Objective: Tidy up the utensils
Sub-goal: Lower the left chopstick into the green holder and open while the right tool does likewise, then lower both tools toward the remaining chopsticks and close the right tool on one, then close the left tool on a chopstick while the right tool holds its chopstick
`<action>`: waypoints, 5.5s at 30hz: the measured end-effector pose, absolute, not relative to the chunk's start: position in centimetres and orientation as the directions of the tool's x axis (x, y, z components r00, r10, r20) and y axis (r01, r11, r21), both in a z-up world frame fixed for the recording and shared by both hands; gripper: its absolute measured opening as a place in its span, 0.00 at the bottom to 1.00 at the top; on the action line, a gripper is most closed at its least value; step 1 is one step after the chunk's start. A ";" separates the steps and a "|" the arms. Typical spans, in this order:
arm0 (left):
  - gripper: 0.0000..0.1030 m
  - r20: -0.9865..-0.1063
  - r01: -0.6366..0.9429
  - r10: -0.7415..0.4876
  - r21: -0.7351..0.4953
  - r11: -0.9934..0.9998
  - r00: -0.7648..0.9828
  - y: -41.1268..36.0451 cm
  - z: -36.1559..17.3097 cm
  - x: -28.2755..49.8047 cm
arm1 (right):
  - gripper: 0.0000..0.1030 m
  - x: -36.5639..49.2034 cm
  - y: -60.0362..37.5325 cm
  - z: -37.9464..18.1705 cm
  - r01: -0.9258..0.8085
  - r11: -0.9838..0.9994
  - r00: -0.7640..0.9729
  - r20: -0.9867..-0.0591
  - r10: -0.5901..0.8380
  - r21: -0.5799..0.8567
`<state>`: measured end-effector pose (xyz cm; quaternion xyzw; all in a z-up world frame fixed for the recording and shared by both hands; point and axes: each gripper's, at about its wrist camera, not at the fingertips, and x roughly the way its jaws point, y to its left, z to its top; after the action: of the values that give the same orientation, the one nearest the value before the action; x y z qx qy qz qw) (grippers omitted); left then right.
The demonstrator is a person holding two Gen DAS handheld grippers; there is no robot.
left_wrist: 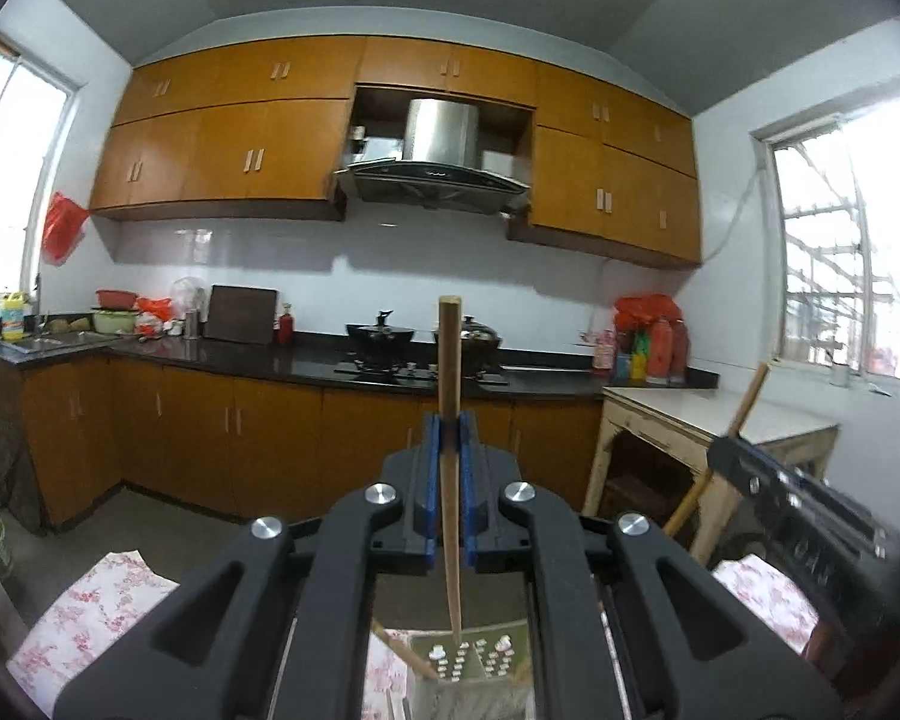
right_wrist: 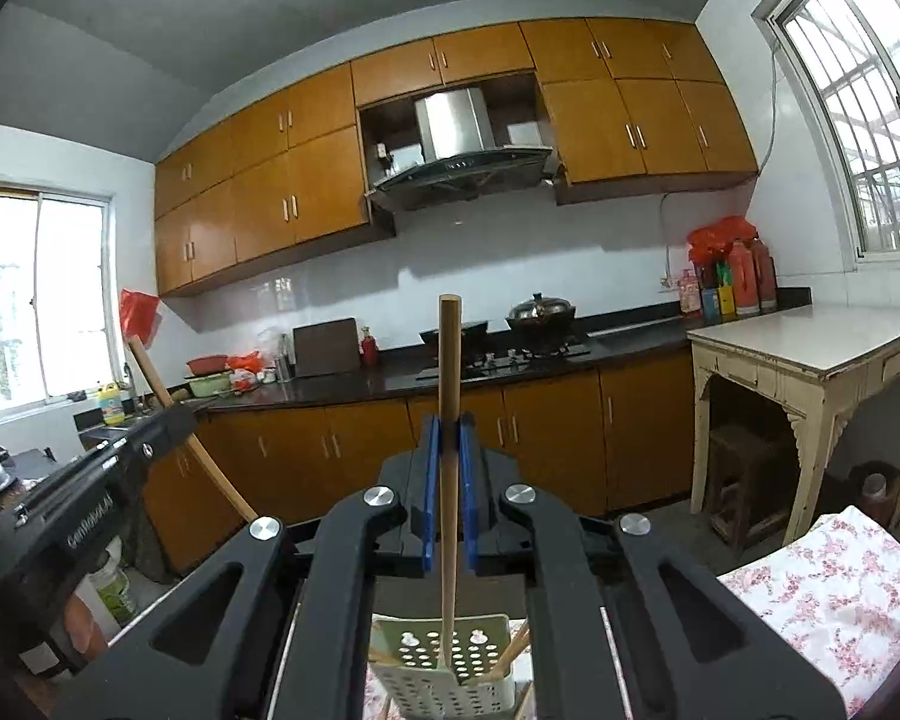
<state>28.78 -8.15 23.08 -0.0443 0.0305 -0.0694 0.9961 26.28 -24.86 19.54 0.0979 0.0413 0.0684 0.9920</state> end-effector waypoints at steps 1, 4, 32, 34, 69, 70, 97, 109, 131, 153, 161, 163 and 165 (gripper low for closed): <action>0.07 -0.067 0.120 -0.127 -0.102 0.987 0.990 -8.3 22.5 29.8 | 0.07 27.0 -24.9 19.0 -0.122 0.971 0.987 -0.077 0.140 0.205; 0.07 -0.109 0.105 -0.118 -0.116 0.988 0.987 -8.4 21.0 31.8 | 0.07 28.3 -25.3 17.5 -0.104 0.972 0.986 -0.103 0.128 0.213; 0.26 -0.253 0.072 -0.105 -0.137 0.988 0.962 -4.1 17.9 30.7 | 0.26 25.9 -26.2 16.1 -0.052 0.973 0.969 -0.224 0.103 0.225; 0.28 -0.258 0.060 -0.094 -0.138 0.989 0.962 -3.0 17.6 29.2 | 0.27 24.5 -26.8 16.2 -0.049 0.973 0.969 -0.225 0.100 0.225; 0.34 -0.617 0.005 -0.047 -0.069 0.998 0.785 1.7 -1.4 24.8 | 0.09 23.6 -20.2 -8.0 0.034 0.973 0.633 -0.758 0.157 0.230; 0.34 -0.623 0.015 -0.059 -0.076 0.997 0.780 1.3 -1.7 24.9 | 0.09 23.7 -20.6 -8.0 0.044 0.972 0.632 -0.760 0.152 0.231; 0.08 -0.789 0.056 -0.074 -0.050 0.997 0.610 -3.3 -7.9 29.6 | 0.07 26.3 -27.0 -7.6 0.083 0.979 0.628 -0.772 0.095 0.189; 0.12 -0.775 0.114 -0.077 -0.006 0.993 0.627 -0.5 -7.7 30.3 | 0.08 27.4 -26.2 -7.8 0.075 0.992 0.644 -0.765 0.031 0.104; 0.13 -0.776 0.110 -0.093 -0.030 0.993 0.623 -0.1 -7.7 30.4 | 0.08 27.4 -26.3 -7.8 0.075 0.990 0.645 -0.763 0.042 0.118; 0.20 -0.778 0.097 -0.025 0.046 0.994 0.628 -0.3 -7.6 28.8 | 0.08 26.4 -26.7 -7.8 0.079 0.986 0.646 -0.760 0.064 0.150; 0.08 -0.787 0.125 -0.032 0.058 0.990 0.616 -0.7 -7.6 27.7 | 0.08 25.2 -27.0 -7.5 0.074 0.983 0.661 -0.747 0.079 0.169; 0.08 -0.789 0.123 -0.030 0.058 0.991 0.614 -0.3 -7.3 27.1 | 0.08 24.4 -27.1 -6.9 0.068 0.985 0.677 -0.732 0.070 0.156; 0.08 -0.786 0.124 -0.031 0.058 0.991 0.618 0.0 -6.9 26.7 | 0.08 23.4 -27.1 -5.8 0.058 0.990 0.706 -0.706 0.053 0.131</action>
<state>26.66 0.04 -6.92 0.0535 0.4350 -0.0433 0.8978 23.36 -27.11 -5.82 0.0720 0.3833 -0.0014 0.9208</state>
